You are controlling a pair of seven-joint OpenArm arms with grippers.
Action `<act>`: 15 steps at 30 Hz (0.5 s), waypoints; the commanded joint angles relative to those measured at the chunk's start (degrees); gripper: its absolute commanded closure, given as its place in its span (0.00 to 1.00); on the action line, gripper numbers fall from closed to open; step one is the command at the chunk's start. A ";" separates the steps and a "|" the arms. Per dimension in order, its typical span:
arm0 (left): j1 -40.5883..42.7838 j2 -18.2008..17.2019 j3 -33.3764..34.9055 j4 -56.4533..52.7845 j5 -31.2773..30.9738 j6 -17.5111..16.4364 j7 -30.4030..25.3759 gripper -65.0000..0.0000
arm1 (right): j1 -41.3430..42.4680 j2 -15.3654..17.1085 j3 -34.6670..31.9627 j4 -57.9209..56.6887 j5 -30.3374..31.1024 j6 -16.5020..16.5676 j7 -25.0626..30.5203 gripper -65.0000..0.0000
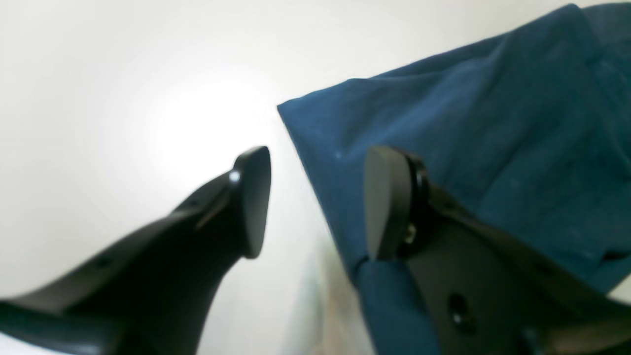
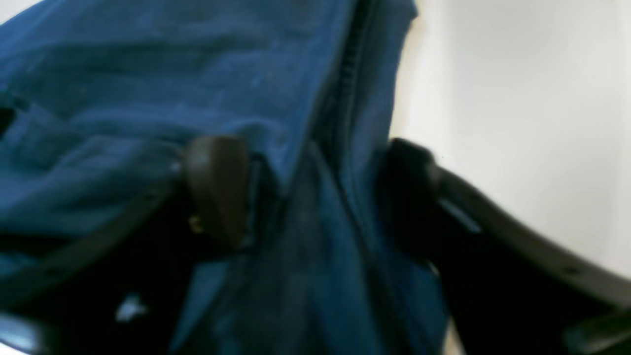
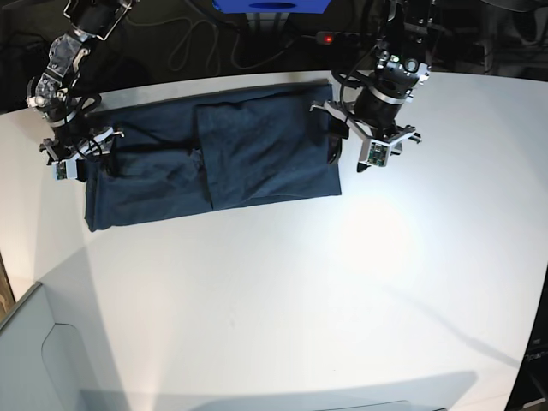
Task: Fold the T-shirt properly
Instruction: 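Grasp the strip end with the right gripper and the fold edge with the left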
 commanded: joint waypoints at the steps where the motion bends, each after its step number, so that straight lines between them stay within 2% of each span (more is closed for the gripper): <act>1: 0.00 -0.04 -0.04 0.88 -0.30 -0.14 -1.51 0.55 | -1.32 -0.20 -0.05 -1.46 -6.58 1.02 -9.89 0.53; 8: 0.00 -0.04 -0.83 -0.18 -0.30 -0.14 -1.59 0.55 | -1.58 -0.47 -0.22 -1.28 -6.67 1.02 -9.80 0.98; 13: -0.44 -0.04 -0.83 -4.40 -0.30 -0.14 -1.59 0.55 | -1.94 -0.82 0.04 2.67 -6.58 1.02 -9.45 1.00; 15: -0.52 -0.04 -0.83 -5.63 -0.30 -0.14 -1.68 0.55 | -2.37 -1.87 0.04 6.01 -6.58 1.02 -9.62 1.00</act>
